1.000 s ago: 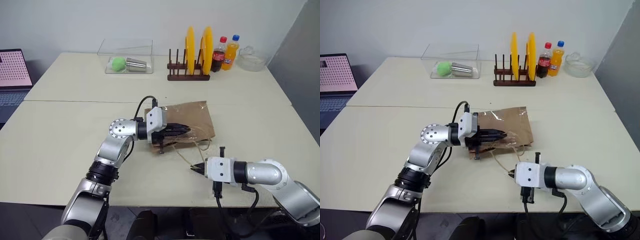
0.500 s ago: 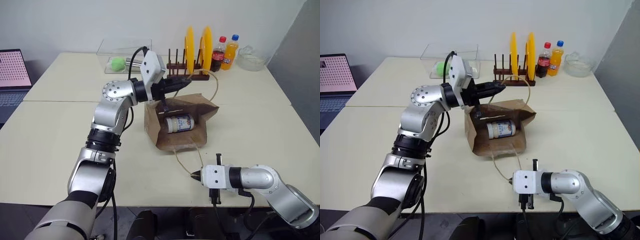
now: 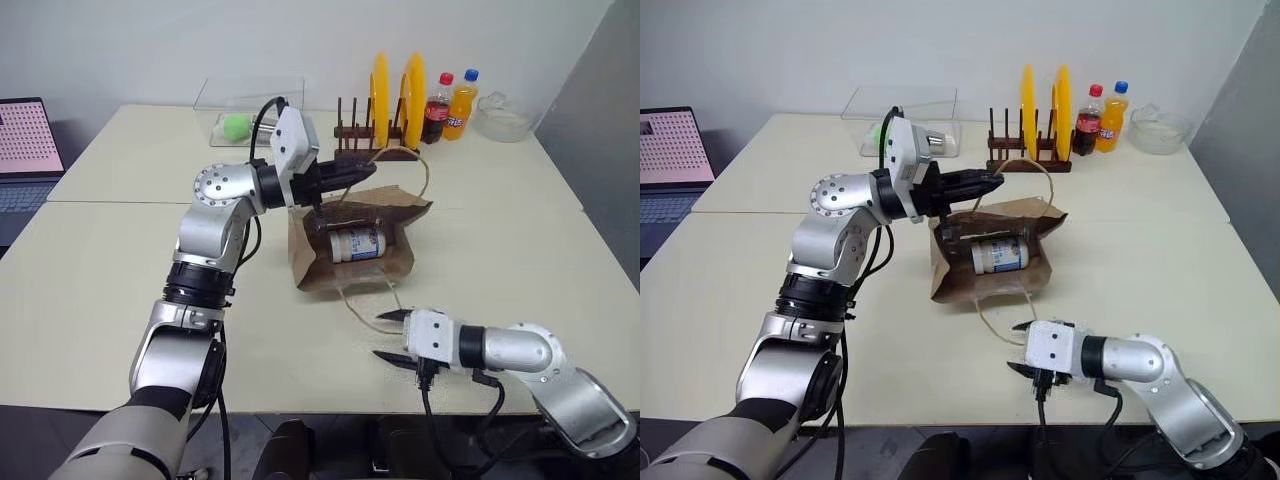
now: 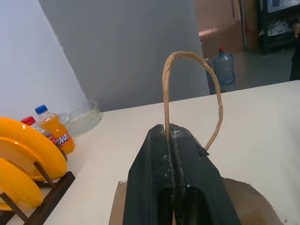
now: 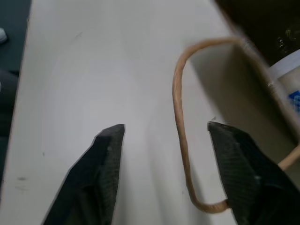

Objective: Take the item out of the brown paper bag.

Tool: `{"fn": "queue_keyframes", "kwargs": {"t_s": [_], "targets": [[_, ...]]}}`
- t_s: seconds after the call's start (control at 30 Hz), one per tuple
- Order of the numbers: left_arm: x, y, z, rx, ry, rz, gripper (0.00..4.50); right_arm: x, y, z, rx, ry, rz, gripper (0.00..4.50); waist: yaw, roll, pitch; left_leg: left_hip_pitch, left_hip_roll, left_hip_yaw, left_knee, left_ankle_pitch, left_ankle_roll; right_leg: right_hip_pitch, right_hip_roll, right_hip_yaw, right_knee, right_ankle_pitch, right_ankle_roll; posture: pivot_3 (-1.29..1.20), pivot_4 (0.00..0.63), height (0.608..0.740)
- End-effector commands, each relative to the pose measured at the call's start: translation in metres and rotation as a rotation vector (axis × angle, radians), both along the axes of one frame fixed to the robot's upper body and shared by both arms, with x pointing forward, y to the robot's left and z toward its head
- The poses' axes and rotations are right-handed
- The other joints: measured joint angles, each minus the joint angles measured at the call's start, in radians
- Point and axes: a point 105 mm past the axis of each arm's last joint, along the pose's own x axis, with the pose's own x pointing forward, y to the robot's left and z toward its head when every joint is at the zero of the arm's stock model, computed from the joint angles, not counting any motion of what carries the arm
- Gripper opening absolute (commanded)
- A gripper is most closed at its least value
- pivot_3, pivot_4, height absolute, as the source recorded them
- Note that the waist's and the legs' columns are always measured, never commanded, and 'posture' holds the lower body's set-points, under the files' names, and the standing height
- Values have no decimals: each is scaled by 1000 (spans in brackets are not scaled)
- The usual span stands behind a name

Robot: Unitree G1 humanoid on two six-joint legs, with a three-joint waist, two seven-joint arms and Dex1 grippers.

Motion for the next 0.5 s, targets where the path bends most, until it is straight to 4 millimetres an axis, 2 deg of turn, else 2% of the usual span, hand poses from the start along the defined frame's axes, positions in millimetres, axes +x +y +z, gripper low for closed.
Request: {"fn": "queue_keyframes", "kwargs": {"t_s": [0.03, 0.13, 0.27, 0.43, 0.5], "targets": [[-13, -2, 12, -17, -50, -41, 0, -10, -8, 39, 54, -11, 16, 3055, 0, 0, 0, 0, 0, 0, 0, 0, 0, 0, 0, 0, 0, 0, 0, 0, 150, 740], [-15, -4, 12, -16, -47, -49, 0, -12, -20, 59, 76, 29, 5, 3055, 1, 0, 0, 0, 0, 0, 0, 0, 1, 0, 0, 0, 0, 0, 0, 0, 150, 740], [-14, -4, 11, -13, -44, -51, 0, 0, -9, 81, 164, 2, 15, 3055, -4, 0, 0, 1, 0, 1, 0, -1, 1, 0, 0, 0, 0, 0, 0, 0, 150, 740], [-14, -4, 11, -5, -49, -57, 0, 38, 11, 72, 73, -108, 3, 3055, -3, 0, 0, 0, 0, 1, -1, 0, 1, 0, 0, 0, 1, 0, 0, 0, 150, 740], [-14, -3, 10, 2, -53, -59, 0, 61, 17, 64, 1, -173, -22, 3429, -5, 0, 0, 1, 0, 2, 0, 0, 1, 0, 0, 1, 1, 0, 0, 0, 150, 740]]}}
